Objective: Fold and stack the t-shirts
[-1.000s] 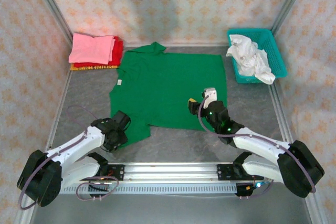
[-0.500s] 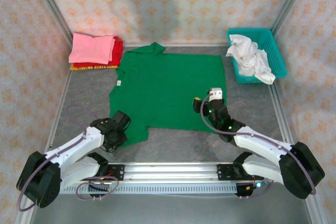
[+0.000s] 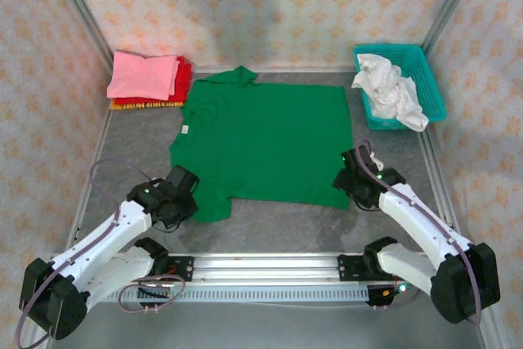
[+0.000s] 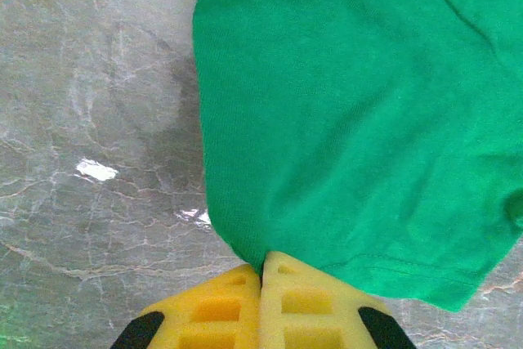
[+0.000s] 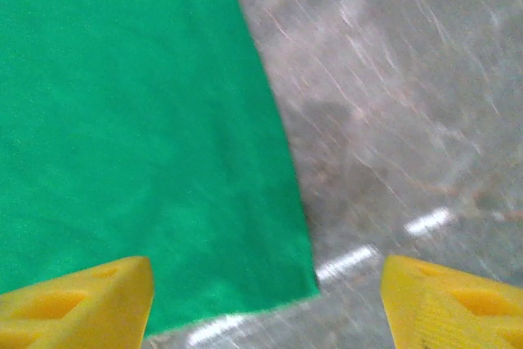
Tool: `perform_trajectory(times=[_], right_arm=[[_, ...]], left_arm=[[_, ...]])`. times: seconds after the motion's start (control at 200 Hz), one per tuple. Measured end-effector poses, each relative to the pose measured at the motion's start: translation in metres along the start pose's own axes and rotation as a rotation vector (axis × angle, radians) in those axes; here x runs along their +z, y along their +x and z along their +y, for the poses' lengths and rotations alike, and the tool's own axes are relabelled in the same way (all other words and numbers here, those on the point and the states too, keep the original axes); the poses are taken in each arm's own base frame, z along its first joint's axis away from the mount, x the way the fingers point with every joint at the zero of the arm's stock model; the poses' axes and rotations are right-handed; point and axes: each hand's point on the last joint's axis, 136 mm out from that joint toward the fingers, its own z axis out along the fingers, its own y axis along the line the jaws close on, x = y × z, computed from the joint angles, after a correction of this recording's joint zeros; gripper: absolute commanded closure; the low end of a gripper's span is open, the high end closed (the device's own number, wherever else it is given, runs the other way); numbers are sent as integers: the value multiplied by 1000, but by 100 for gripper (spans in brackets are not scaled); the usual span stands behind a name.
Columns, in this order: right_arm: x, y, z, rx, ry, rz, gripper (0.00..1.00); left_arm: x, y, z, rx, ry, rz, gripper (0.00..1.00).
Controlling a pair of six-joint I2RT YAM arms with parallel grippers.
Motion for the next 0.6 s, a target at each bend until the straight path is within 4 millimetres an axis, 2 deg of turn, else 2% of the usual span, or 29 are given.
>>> perform_trajectory(times=[0.18,0.29,0.375,0.601], right_arm=[[13,28,-13,26,36,122,31],[27,43,-15,34,45,193,36],[35,46,-11,40,35,210,39],[45,41,2,56,-17,190,65]], left_arm=[[-5,-5,-1,-5,16,-31,100],[-5,-4,0,-8,19,-33,100],[-3,-3,3,-9,15,-31,100],[-4,-3,3,-22,36,-43,100]])
